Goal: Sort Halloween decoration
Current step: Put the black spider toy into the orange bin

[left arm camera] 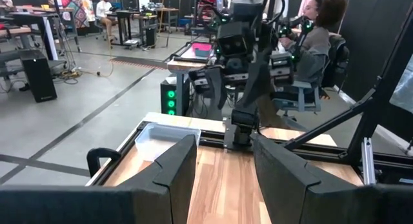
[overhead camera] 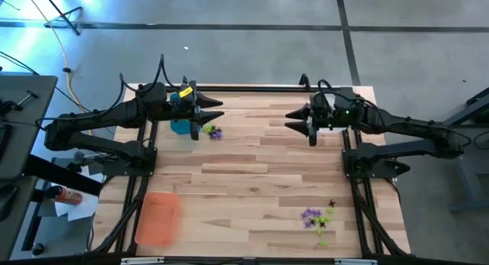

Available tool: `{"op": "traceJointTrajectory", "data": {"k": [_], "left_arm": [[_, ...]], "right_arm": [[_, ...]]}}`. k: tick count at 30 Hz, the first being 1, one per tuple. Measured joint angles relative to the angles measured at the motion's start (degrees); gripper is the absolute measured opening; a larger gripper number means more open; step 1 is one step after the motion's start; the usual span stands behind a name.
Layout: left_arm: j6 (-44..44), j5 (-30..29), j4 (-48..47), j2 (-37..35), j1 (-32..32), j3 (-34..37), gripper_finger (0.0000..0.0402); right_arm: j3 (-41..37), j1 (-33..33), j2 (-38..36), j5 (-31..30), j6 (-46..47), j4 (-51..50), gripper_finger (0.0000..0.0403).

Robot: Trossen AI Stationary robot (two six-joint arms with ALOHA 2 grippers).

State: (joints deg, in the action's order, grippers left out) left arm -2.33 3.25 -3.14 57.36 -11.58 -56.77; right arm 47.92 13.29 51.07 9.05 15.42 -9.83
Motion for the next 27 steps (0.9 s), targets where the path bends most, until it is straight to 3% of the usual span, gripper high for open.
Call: {"op": "traceJointTrajectory", "data": {"k": [9,14,22,27], "left_arm": [[-0.67,0.00,-0.23,0.00,0.00,0.00,0.0140],[-1.92,0.00,-1.75,0.00,0.00,0.02,0.0140],[-2.03,0.00,-2.24,0.00,0.00,0.02,0.0140],[-2.03,0.00,-2.25,0.01,0.00,0.02,0.0140]], "right_arm": [[0.00,-0.77,-0.04,1.92,11.56,-1.72,0.0177],[0.02,-5.46,-0.02,7.47,20.43,-4.21,0.0177],[0.02,-22.50,0.92,10.47,40.45,-19.56,0.0177],[0.01,-36.07,6.15,10.84,54.84,-23.98,0.0177]]}}
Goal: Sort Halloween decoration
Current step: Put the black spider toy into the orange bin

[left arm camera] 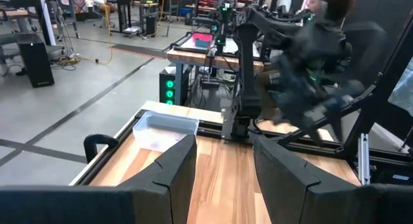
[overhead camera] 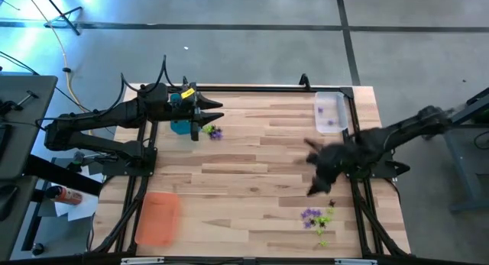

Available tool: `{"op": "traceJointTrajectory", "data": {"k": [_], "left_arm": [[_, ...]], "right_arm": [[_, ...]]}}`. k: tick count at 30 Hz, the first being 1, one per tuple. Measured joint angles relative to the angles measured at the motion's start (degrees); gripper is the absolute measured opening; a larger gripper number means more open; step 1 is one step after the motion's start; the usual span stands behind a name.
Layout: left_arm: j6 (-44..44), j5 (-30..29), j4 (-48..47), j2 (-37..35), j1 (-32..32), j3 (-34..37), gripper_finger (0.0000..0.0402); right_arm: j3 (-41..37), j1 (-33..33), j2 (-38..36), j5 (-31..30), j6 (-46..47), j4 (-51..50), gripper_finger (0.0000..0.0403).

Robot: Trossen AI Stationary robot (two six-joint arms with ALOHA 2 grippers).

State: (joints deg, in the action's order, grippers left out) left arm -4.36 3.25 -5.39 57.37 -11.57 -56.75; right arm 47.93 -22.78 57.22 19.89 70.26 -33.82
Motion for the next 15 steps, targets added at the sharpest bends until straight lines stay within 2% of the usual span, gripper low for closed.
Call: {"op": "traceJointTrajectory", "data": {"k": [4,7,11,15], "left_arm": [[0.00,0.00,0.01,-0.01,0.00,0.00,0.0140],[0.00,0.00,0.02,-0.01,0.00,0.00,0.0140],[0.00,0.00,0.02,-0.01,0.00,0.00,0.0140],[0.02,0.00,0.04,-0.01,0.00,0.00,0.0140]], "right_arm": [[0.02,-9.26,6.49,3.85,11.08,-0.58,0.0177],[0.02,-14.62,11.55,5.81,18.27,-6.00,0.0177],[0.02,-19.08,17.06,3.85,24.30,-13.13,0.0177],[-0.55,-19.47,19.74,0.08,25.43,-17.82,0.0177]]}}
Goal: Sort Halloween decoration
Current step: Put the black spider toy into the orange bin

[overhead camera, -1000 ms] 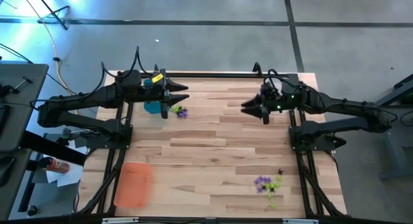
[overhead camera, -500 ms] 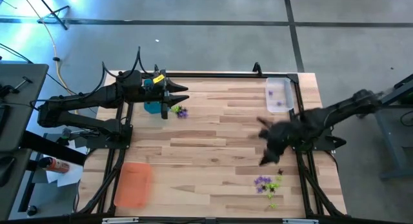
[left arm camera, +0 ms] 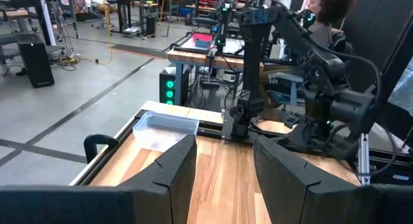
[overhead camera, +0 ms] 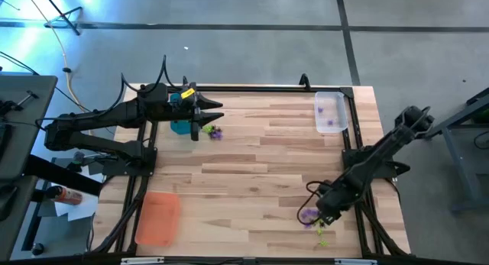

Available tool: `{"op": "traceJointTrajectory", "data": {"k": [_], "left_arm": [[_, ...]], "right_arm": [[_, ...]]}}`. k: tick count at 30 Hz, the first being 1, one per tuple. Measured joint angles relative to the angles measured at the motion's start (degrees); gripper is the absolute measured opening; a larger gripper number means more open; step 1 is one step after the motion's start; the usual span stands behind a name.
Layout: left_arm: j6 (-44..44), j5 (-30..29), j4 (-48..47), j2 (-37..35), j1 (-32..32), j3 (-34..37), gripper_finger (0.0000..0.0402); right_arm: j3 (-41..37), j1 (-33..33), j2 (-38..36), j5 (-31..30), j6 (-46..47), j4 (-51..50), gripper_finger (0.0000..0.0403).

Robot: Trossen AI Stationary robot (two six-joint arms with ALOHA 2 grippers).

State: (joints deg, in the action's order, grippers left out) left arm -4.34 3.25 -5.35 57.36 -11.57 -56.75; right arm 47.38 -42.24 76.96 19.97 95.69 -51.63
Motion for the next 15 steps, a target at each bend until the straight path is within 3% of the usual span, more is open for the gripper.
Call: {"op": "traceJointTrajectory", "data": {"k": [8,15], "left_arm": [[-0.01,0.00,0.00,0.00,0.00,0.00,0.0140],[0.02,-0.04,0.01,0.00,-0.02,0.00,0.0140]], "right_arm": [[-14.29,1.27,-6.02,-3.65,16.63,10.56,0.0177],[-16.44,1.32,-8.05,-6.41,22.92,10.73,0.0177]]}}
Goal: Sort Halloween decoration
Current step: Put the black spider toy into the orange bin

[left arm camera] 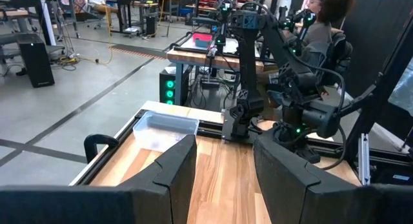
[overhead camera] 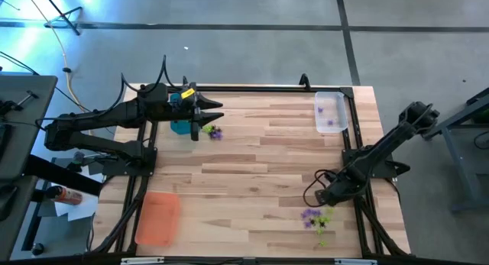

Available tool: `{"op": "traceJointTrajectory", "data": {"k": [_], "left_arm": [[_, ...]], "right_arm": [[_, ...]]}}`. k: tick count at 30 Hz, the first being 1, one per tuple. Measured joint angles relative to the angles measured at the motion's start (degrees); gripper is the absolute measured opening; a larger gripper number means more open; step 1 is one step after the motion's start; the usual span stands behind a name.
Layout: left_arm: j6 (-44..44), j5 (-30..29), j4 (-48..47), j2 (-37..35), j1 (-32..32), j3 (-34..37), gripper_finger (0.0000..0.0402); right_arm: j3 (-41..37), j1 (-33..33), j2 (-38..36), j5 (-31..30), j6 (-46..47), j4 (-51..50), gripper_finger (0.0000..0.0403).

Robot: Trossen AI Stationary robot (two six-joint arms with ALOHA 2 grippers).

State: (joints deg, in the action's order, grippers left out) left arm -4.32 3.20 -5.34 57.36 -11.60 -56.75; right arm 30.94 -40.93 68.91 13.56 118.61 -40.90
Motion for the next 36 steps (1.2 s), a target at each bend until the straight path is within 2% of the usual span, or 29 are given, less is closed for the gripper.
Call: {"op": "traceJointTrajectory", "data": {"k": [5,15,19,25,29,36], "left_arm": [[-0.02,-0.04,0.00,0.00,0.00,0.00,0.0140],[-0.01,-0.12,-0.03,0.00,0.00,0.00,0.0140],[0.02,-0.88,-0.04,0.00,0.00,0.00,0.0140],[1.92,-1.14,-0.02,0.01,0.00,0.00,0.0140],[2.00,-1.73,0.02,0.00,0.00,0.00,0.0140],[2.01,-2.62,0.22,0.00,-0.33,0.00,0.0140]], "right_arm": [[0.00,0.02,1.49,-1.44,2.46,0.59,0.0177],[0.20,0.02,8.07,-0.28,3.18,2.59,0.0170],[0.28,0.04,9.42,-0.56,3.52,3.00,0.0127],[0.31,0.00,9.31,-3.28,3.18,3.47,0.0014],[1.87,-0.06,9.28,-4.66,0.67,1.37,0.0014],[7.39,0.02,3.03,-15.63,-1.47,-12.49,0.0002]]}}
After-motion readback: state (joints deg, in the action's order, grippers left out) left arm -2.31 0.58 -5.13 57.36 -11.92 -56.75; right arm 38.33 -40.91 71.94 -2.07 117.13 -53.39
